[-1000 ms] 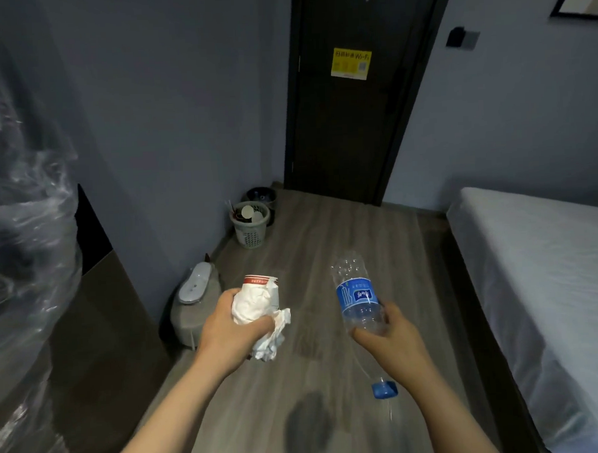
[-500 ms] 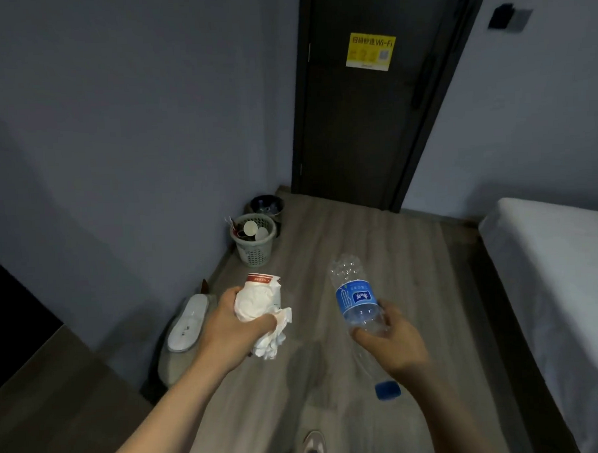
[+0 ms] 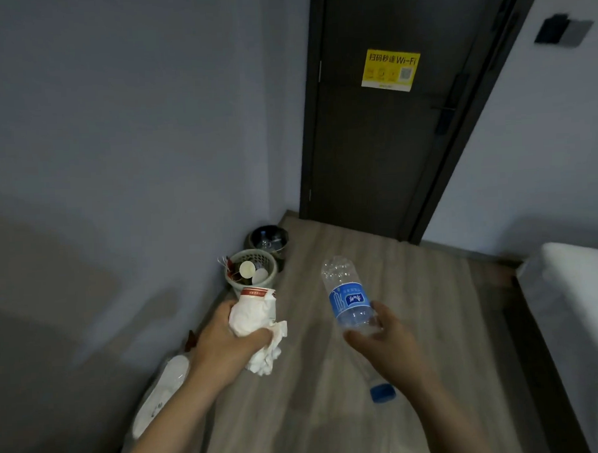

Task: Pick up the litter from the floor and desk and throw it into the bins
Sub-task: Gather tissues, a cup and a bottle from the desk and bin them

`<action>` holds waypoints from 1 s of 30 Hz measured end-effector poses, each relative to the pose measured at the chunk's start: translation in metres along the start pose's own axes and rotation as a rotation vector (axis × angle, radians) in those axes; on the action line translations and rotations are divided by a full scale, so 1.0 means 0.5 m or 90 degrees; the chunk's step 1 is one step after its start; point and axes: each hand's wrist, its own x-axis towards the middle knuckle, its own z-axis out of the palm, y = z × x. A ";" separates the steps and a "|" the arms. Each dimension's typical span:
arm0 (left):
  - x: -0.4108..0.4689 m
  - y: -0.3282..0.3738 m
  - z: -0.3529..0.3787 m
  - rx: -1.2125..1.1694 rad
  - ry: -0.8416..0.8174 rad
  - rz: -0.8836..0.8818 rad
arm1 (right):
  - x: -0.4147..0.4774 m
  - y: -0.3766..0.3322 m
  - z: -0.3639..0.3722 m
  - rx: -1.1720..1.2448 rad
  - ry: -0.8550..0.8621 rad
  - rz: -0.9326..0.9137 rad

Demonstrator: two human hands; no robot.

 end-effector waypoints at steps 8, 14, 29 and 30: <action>0.276 0.044 0.042 -0.003 0.016 0.004 | 0.277 -0.051 0.010 -0.032 0.007 -0.010; 0.494 0.083 0.032 -0.016 0.010 -0.014 | 0.475 -0.130 0.033 -0.049 -0.003 -0.002; 0.879 0.133 0.118 0.056 0.082 -0.099 | 0.934 -0.174 0.054 -0.057 -0.087 -0.003; 0.902 0.144 0.129 0.058 0.089 -0.105 | 0.971 -0.182 0.050 -0.052 -0.098 -0.006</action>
